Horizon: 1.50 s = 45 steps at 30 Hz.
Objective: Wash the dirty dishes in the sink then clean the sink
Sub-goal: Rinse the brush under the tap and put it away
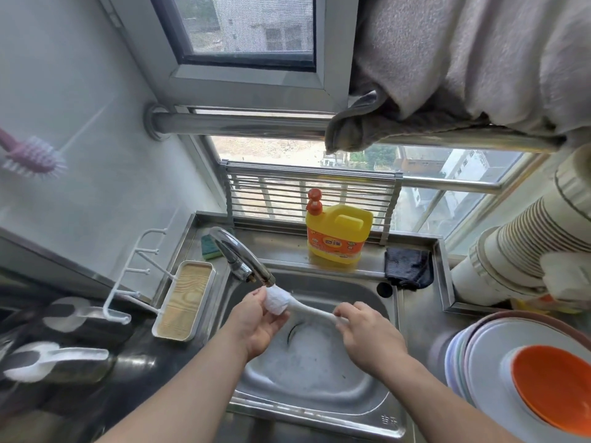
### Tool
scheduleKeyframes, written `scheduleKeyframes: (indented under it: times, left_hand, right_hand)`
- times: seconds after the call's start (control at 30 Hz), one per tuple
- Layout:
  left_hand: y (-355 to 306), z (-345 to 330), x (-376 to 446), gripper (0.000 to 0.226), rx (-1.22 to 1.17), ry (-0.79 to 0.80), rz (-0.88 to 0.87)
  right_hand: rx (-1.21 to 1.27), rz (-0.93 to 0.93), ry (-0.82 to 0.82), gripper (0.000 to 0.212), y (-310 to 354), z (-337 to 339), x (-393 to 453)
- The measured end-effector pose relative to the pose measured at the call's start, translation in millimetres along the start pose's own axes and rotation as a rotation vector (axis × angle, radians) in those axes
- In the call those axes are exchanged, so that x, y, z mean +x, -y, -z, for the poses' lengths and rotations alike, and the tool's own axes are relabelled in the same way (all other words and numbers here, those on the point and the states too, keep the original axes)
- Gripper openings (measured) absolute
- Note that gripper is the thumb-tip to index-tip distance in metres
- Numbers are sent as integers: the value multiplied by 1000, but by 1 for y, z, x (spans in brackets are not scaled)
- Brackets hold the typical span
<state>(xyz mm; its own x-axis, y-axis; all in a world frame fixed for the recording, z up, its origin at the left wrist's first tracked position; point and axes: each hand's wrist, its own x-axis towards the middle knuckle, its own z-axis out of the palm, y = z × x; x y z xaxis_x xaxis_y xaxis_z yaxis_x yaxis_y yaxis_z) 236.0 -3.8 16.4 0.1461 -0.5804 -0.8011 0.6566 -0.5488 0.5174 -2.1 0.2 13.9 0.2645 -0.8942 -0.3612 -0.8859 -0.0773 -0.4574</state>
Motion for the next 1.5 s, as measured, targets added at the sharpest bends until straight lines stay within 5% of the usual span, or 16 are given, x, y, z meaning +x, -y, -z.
scheduleKeyframes:
  times: [0.47, 0.63, 0.77, 1.1, 1.23, 1.37, 1.5]
  left_hand:
    - [35, -10, 14, 25, 94, -51, 107]
    - [60, 20, 21, 48, 268, -103, 195]
    - [64, 43, 24, 49, 317, -149, 192]
    - [69, 40, 8, 13, 480, -113, 125]
    - [89, 28, 0, 28, 851, 64, -44]
    - [102, 11, -16, 45, 1534, 365, -395]
    - [105, -10, -35, 64, 1794, 694, -684]
  right_hand:
    - [133, -56, 356, 22, -8, -12, -43]
    - [-14, -113, 434, 26, -22, -30, -56]
    - [-188, -200, 431, 27, -28, -48, -55]
    - [-168, -344, 281, 32, -47, -55, -64]
    - [-146, -416, 201, 30, -56, -51, -66]
    - [-26, -493, 213, 29, -52, -36, -69]
    - [603, -525, 252, 32, -28, 1, -77]
